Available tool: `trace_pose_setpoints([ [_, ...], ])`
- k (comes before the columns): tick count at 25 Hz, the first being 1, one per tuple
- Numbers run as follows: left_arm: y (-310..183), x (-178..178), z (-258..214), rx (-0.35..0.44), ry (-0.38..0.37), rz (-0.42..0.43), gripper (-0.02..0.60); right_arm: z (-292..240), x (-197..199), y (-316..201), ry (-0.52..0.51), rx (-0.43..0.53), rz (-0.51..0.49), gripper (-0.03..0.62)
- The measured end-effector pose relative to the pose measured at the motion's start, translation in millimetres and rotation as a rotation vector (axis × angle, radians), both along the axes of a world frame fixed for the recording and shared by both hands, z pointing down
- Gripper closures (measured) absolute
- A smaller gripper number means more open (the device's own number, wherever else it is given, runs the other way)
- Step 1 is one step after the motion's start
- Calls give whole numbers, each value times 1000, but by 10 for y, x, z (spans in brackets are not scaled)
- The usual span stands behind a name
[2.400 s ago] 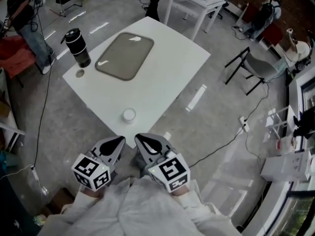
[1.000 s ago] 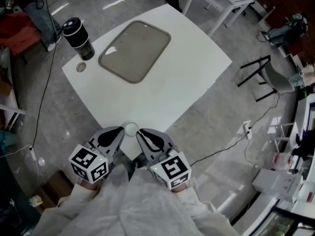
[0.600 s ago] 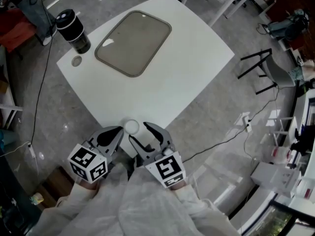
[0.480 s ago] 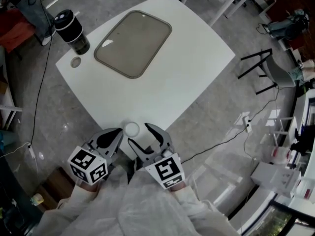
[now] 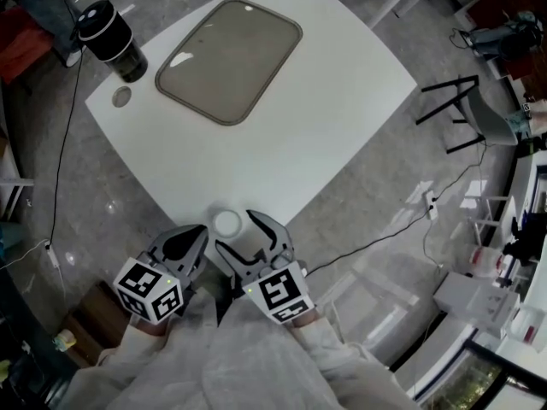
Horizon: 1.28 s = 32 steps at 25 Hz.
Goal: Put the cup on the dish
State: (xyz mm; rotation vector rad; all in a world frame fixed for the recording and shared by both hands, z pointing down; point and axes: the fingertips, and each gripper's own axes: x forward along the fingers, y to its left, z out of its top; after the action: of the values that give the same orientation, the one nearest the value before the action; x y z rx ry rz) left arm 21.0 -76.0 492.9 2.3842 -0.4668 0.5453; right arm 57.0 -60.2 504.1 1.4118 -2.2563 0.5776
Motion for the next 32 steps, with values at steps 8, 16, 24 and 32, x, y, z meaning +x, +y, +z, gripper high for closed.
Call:
trace_pose_setpoints([
  [8, 17, -14, 148, -28, -18, 8, 574, 208, -98, -85, 31, -10, -52, 279],
  [16, -43, -54, 223, -38, -30, -1, 574, 300, -104, -165, 37, 0, -34, 283],
  [24, -51, -29, 220, -40, -22, 7, 574, 297, -89, -190, 48, 19, -27, 319],
  [32, -85, -9, 141, -18, -6, 33, 574, 298, -89, -169, 68, -3, -13, 322],
])
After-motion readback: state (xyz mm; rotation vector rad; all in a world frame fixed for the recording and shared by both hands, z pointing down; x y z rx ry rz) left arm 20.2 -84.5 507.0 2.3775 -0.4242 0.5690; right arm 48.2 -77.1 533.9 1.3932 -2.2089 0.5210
